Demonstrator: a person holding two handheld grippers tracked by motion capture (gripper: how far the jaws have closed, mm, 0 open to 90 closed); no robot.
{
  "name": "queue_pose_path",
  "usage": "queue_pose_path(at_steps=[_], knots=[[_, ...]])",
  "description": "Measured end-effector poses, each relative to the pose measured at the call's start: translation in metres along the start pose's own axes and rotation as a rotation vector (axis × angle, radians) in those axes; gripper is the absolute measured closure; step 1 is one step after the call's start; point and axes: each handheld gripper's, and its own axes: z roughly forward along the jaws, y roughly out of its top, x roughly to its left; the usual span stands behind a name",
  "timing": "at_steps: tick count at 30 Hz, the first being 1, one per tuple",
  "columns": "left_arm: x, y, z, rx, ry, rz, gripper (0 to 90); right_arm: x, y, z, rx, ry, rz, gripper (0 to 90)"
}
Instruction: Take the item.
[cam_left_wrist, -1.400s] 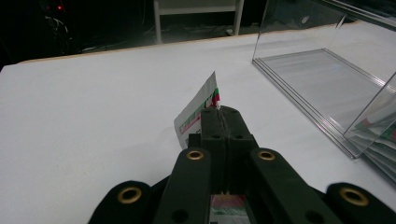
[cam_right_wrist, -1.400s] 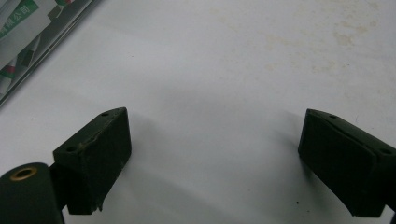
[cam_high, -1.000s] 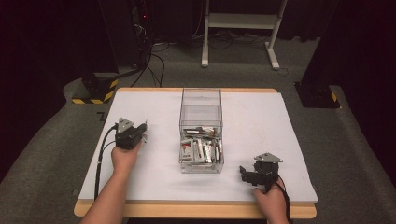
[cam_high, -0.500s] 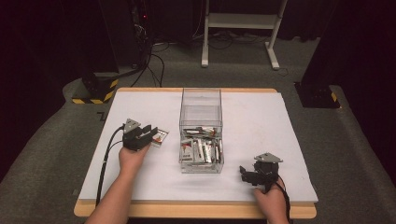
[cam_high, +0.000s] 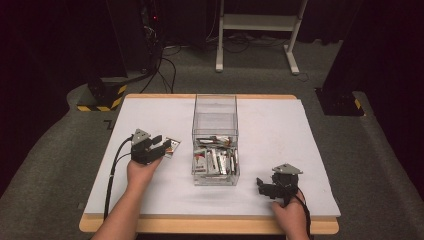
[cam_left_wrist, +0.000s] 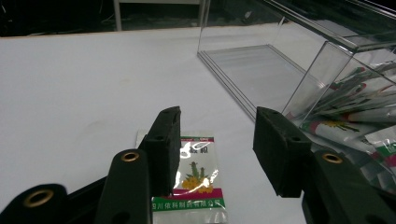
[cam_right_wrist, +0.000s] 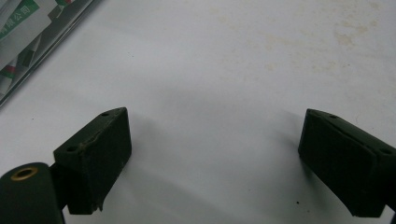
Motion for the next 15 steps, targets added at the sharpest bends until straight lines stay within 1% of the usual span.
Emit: queue_pose_path(at_steps=[4,5,6,7,10,11,15], knots=[[0.0,-0.002,-0.004,-0.001,0.009,-0.006,49.6,0.0,0.0,0.0,0.0,0.0,0.002,9.2],[0.001,-0.003,-0.005,0.005,0.013,0.0,48.9,0.0,0.0,0.0,0.0,0.0,0.002,9.2],[0.001,-0.003,-0.007,0.006,0.016,0.0,48.1,0.0,0.0,0.0,0.0,0.0,0.002,9.2],[0.002,-0.004,-0.007,0.005,0.019,-0.009,47.4,0.0,0.0,0.0,0.0,0.0,0.0,9.2],[0.003,-0.006,-0.01,0.016,0.024,-0.005,45.6,0.0,0.0,0.0,0.0,0.0,0.0,9.2],[0.004,-0.008,-0.011,0.02,0.029,-0.014,45.6,0.0,0.0,0.0,0.0,0.0,0.002,9.2],[0.007,-0.013,-0.016,0.05,0.026,0.003,44.2,0.0,0.0,0.0,0.0,0.0,0.0,9.2]])
